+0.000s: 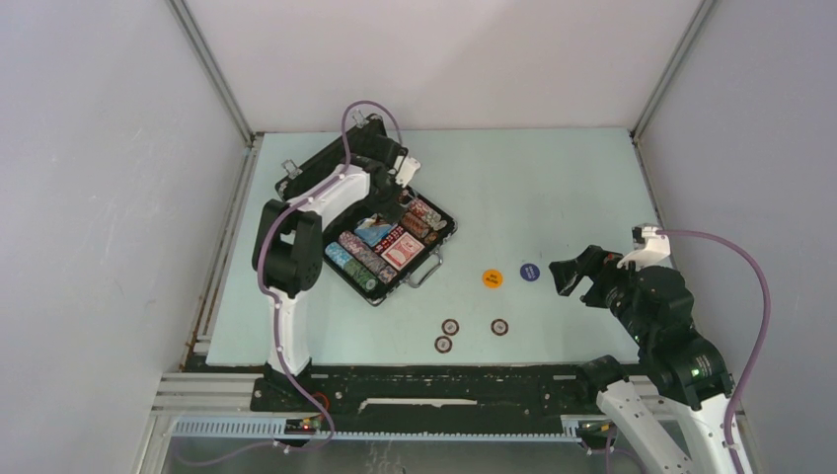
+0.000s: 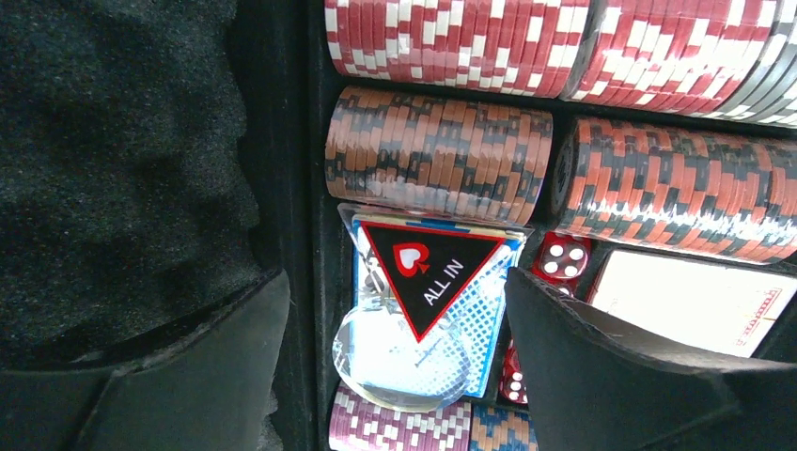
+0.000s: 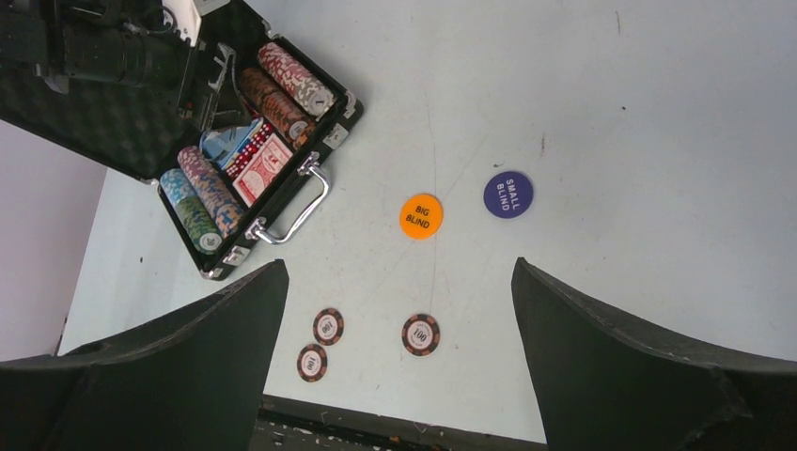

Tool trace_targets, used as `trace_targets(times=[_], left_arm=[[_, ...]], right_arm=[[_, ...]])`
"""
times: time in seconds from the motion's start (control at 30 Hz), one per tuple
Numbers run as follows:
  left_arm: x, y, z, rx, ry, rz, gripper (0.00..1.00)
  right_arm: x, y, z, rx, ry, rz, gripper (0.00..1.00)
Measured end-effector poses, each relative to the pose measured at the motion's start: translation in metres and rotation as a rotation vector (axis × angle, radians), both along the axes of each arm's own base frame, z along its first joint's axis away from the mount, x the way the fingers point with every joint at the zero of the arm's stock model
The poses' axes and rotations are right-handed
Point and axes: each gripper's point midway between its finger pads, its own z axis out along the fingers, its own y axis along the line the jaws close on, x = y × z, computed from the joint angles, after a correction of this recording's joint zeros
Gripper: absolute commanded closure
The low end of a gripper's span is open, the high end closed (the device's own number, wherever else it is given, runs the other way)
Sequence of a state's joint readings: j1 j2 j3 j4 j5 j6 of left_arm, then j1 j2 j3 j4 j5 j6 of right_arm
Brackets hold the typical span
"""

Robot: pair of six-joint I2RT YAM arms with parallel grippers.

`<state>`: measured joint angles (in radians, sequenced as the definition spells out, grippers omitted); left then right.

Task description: Pack up texas hold em set

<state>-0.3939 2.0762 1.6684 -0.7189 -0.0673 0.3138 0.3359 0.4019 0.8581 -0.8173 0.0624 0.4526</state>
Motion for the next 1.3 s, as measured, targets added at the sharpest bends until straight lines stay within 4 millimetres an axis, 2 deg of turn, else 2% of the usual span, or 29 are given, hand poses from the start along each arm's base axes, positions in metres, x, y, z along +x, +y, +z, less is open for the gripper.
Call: trace_targets(times=[0.3, 0.47, 0.67, 0.8, 0.93, 1.3], left_arm=[[-0.002, -0.003, 0.003, -0.037, 0.003, 0.061, 0.07], [-0.005, -0.009, 0.024, -0.149, -0.025, 0.203, 0.06], [-0.021, -0.001, 0.044, -0.285, -0.042, 0.4, 0.09], [-0.029, -0.003, 0.036, -0.359, -0.018, 0.488, 0.14], [-0.035, -0.005, 0.025, -0.385, 0.009, 0.546, 0.13], [-0.022, -0.017, 0.02, -0.462, -0.009, 0.58, 0.12]], right_arm=[[0.0, 0.0, -0.001, -0.001, 0.003, 0.0, 0.0], [0.001, 0.0, -0.001, -0.002, 0.005, 0.001, 0.0], [0.002, 0.001, -0.002, -0.001, 0.003, 0.001, 0.0], [0.002, 0.001, -0.002, -0.001, 0.003, 0.002, 0.0], [0.002, 0.001, -0.002, -0.001, 0.003, 0.002, 0.0], [0.002, 0.001, -0.002, 0.0, 0.001, 0.002, 0.0]])
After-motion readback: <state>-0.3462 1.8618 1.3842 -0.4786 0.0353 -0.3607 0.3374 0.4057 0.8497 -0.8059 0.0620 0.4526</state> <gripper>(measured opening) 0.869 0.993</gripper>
